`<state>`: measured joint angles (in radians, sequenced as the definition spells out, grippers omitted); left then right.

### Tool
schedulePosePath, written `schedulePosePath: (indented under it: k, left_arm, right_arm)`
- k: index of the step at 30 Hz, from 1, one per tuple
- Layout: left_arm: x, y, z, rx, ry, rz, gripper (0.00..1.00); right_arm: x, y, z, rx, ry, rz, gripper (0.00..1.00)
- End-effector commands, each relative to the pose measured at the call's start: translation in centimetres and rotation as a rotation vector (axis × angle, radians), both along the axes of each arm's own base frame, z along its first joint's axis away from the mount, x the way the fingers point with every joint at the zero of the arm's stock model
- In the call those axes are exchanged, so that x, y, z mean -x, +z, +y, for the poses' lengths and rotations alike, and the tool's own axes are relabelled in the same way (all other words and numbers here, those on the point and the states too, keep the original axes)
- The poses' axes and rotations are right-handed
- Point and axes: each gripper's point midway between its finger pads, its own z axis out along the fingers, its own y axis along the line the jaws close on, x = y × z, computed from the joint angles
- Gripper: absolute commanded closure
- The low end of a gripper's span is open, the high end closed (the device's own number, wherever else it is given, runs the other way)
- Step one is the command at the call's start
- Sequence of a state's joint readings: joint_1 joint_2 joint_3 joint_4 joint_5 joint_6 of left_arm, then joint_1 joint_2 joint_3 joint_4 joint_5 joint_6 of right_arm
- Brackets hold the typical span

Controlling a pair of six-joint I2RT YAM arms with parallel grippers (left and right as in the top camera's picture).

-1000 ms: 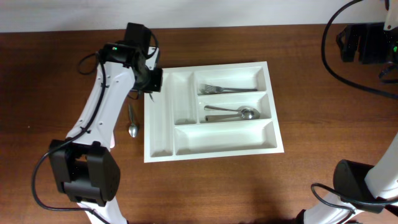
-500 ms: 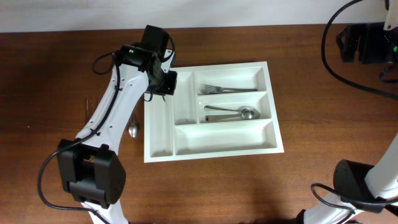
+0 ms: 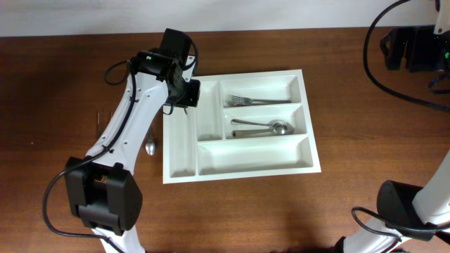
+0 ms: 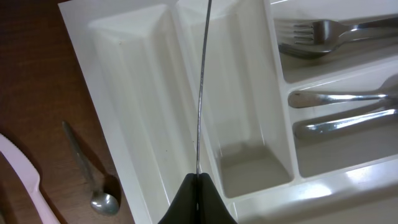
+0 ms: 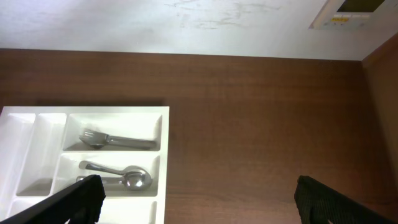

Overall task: Pack container
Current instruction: 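Carry the spoon with the left gripper into the tray's narrow left compartment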

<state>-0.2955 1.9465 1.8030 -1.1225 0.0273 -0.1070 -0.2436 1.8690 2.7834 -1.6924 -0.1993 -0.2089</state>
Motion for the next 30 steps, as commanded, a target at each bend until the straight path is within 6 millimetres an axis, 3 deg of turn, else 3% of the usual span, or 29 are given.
schedulePosePath:
  k: [1, 9, 15, 22, 29, 30]
  left_arm:
    - [-0.1, 1.5, -0.5, 0.036, 0.024, -0.029, 0.98]
    - [-0.1, 1.5, -0.6, 0.037, 0.027, -0.029, 0.98]
    - [0.0, 0.8, -1.0, 0.066, 0.131, 0.0, 0.98]
    - [0.5, -3.5, -3.1, 0.041, 0.131, 0.087, 0.98]
    - [0.3, -7.4, -3.8, 0.014, 0.122, 0.147, 0.98]
    - [0.3, -7.8, -3.7, 0.01, 0.122, 0.154, 0.92]
  right_arm:
    - [0.1, -0.1, -0.2, -0.007, -0.013, 0.006, 0.01]
    - [0.1, -0.1, -0.2, -0.007, -0.013, 0.006, 0.01]
    - [0.1, -0.1, -0.2, -0.006, -0.013, 0.006, 0.01]
    - [0.1, -0.1, -0.2, -0.006, -0.013, 0.006, 0.01]
    - [0.1, -0.1, -0.2, -0.007, -0.013, 0.006, 0.01]
    - [0.1, -0.1, -0.2, -0.007, -0.013, 0.006, 0.01]
